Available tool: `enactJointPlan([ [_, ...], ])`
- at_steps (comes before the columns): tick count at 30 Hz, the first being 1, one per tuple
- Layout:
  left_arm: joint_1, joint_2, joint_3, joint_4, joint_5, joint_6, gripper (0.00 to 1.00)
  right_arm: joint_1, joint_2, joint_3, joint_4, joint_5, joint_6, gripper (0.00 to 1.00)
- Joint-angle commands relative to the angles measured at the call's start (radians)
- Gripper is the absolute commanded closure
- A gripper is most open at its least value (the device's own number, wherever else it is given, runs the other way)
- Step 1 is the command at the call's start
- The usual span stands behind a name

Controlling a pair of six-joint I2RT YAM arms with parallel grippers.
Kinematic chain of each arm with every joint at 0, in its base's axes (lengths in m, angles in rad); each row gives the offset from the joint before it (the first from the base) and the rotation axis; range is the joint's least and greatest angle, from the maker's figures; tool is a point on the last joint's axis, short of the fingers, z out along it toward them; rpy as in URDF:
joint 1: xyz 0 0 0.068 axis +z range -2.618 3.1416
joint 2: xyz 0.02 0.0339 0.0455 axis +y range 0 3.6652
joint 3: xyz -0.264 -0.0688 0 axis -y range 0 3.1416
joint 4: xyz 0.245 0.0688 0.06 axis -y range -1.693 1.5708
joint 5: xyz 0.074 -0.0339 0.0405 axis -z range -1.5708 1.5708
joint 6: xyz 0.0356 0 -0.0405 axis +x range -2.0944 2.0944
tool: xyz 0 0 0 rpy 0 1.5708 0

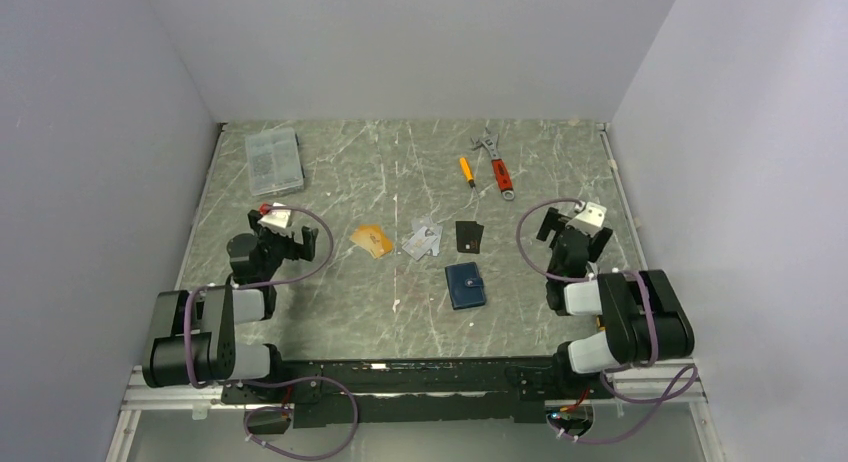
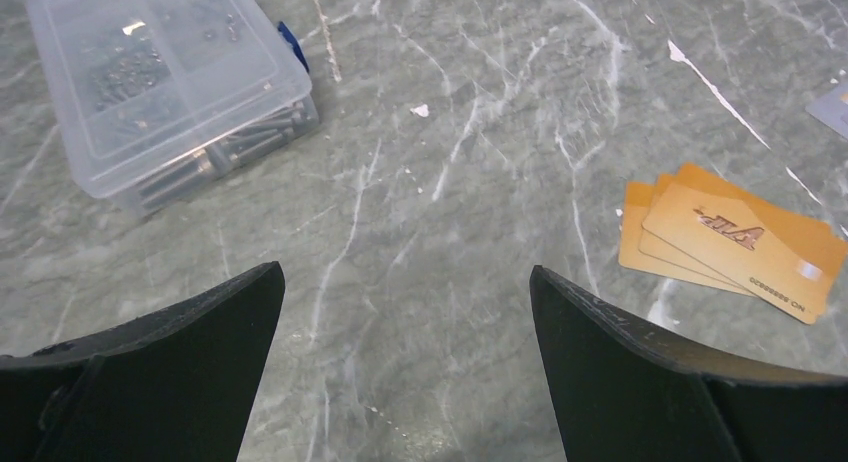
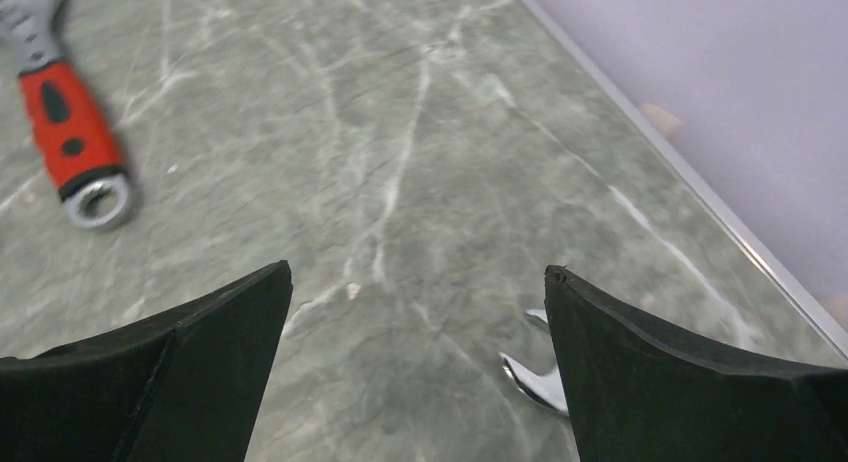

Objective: Put the credit cards into the card holder
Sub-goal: Reset both arms

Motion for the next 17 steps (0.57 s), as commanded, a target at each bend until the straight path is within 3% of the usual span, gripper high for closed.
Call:
enactJointPlan([
  [1,-0.001,-0.022,0.021,0.079,-0.036,0.031,0.01,-0.002,0.087,0.022,0.188,-0.197,-0.096,0.00],
  [3,0.003,0.004,0.008,0.151,-0.035,0.010,0.01,-0.059,0.085,0.037,0.143,-0.260,-0.051,0.00],
  [5,0.004,-0.019,0.020,0.081,-0.035,0.025,0.01,-0.064,0.073,0.033,0.133,-0.265,-0.043,0.00],
  [8,0.003,0.003,0.009,0.146,-0.036,0.009,0.01,-0.063,0.073,0.026,0.146,-0.259,-0.053,0.00],
  [17,0.004,-0.006,0.021,0.101,-0.037,0.020,0.01,-0.063,0.073,0.025,0.149,-0.257,-0.054,0.00],
])
